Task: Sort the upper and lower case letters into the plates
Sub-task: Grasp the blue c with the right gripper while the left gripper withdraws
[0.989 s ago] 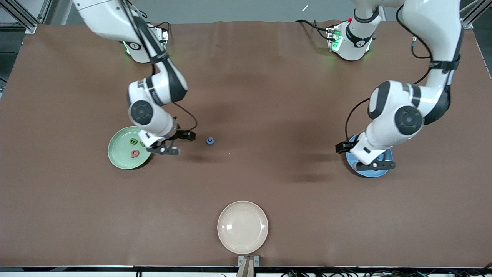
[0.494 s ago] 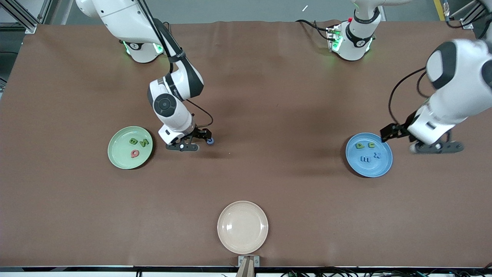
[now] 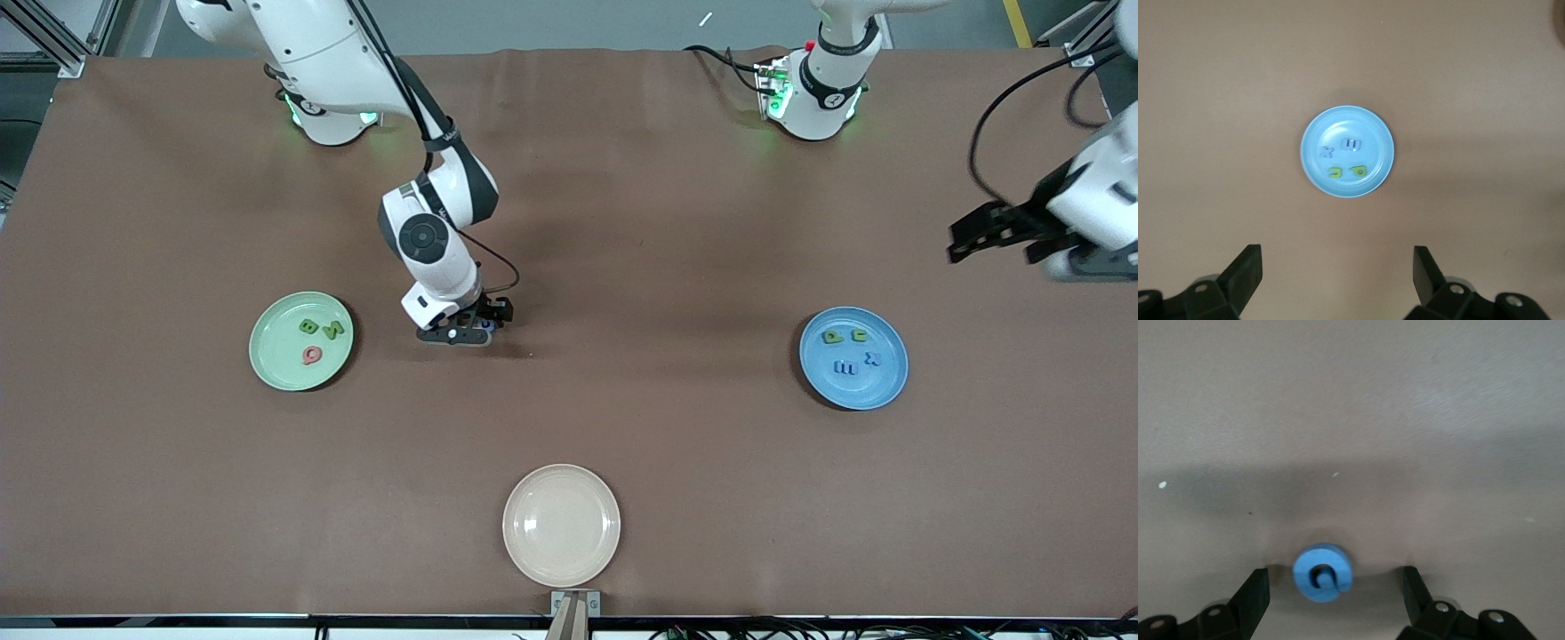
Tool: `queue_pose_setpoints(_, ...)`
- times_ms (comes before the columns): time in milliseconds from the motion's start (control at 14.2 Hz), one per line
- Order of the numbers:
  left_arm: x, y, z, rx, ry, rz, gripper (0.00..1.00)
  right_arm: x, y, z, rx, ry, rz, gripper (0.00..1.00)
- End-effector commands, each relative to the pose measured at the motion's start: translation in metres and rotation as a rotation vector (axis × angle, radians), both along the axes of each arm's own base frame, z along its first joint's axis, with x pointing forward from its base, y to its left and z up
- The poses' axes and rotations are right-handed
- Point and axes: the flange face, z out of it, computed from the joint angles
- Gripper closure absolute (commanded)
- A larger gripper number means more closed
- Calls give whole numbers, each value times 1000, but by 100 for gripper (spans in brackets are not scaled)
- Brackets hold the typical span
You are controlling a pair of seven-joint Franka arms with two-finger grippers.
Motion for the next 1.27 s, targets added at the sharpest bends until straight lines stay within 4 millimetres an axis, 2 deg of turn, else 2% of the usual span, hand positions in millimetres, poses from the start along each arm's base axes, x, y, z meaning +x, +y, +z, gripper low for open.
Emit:
queue_pose_setpoints(0, -11, 9, 30, -20, -13, -10, 0, 4, 6, -2, 0, -7, -23, 13)
queue_pose_setpoints(212, -14, 9, 35, -21, -22, -6, 0, 4, 7, -2, 0, -7, -22, 23)
queue_pose_setpoints(424, -12, 8, 35, -31, -23, 0, 0, 6, 7, 1, -1, -7, -17, 28)
queue_pose_setpoints(706, -11, 7, 37, -28, -28, 5, 0, 6, 8, 1, -5, -8, -5, 42)
queue_pose_setpoints(848, -11, 9, 36, -26, -28, 8, 0, 7, 7, 2, -5, -8, -4, 54)
queue_pose_setpoints(1130, -10, 9, 36, -22, -31, 7, 0, 10, 1, 2, -11, 5, -18, 91)
queue_pose_setpoints(1201, -10, 9, 36, -22, -31, 7, 0, 13, -2, 4, -14, 10, -26, 97)
